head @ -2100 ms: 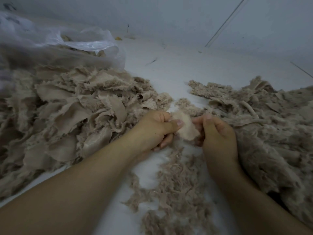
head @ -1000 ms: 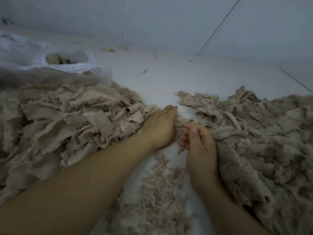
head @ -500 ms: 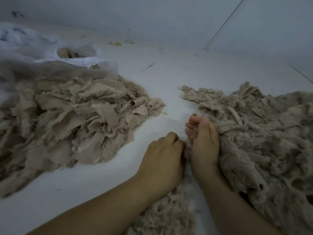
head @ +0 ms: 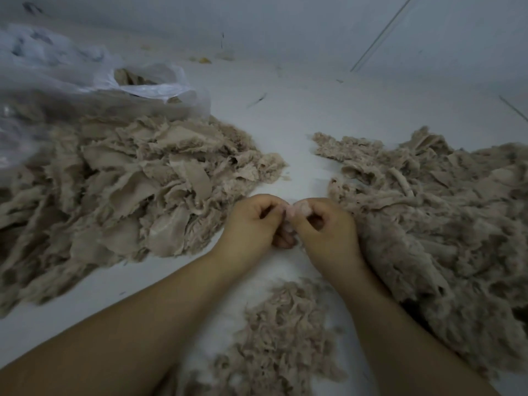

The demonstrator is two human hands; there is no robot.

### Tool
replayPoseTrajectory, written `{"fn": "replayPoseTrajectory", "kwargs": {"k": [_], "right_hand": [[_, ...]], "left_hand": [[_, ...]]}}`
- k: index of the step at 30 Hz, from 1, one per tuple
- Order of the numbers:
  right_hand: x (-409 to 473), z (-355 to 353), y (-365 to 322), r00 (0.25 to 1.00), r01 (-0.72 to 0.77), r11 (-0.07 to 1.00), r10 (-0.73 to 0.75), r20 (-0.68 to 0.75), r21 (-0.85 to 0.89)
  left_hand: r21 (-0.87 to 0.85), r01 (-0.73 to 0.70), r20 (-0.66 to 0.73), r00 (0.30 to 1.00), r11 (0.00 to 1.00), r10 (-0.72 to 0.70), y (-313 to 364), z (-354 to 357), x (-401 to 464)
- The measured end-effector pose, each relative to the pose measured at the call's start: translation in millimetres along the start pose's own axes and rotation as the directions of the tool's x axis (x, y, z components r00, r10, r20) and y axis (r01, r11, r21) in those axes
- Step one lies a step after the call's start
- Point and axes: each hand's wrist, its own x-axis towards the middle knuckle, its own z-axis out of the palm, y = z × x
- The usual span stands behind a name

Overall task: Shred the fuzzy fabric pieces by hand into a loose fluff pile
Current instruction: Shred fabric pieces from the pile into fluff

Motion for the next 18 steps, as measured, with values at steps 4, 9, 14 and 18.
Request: {"fn": "replayPoseTrajectory", "kwargs": {"k": [4, 9, 14, 18], "right_hand": [[2, -2, 1, 0.984, -0.078, 0.996, 0.084, -0.157, 0.043], [3, -6, -5, 0.955, -0.158, 0.974, 0.193, -0.225, 0.162], [-1, -5, -14, 0.976, -0.17, 0.944, 0.202, -0.085, 0.284], [-1, -6, -14, 0.975, -0.16, 0.939, 0.198, -0.097, 0.306]], "left_hand": [[0.047, 0.004, -0.003, 1.0, 0.999, -0.003, -1, 3, 3], [-0.007, -0.02, 0.087, 0.996, 1.0, 0.02, 2, 5, 0], [-0.059, 0.022, 0.081, 0.997, 0.998, -0.017, 0, 1, 2], [0.026, -0.04, 0.095, 0.995, 0.999, 0.037, -3, 5, 2]]}}
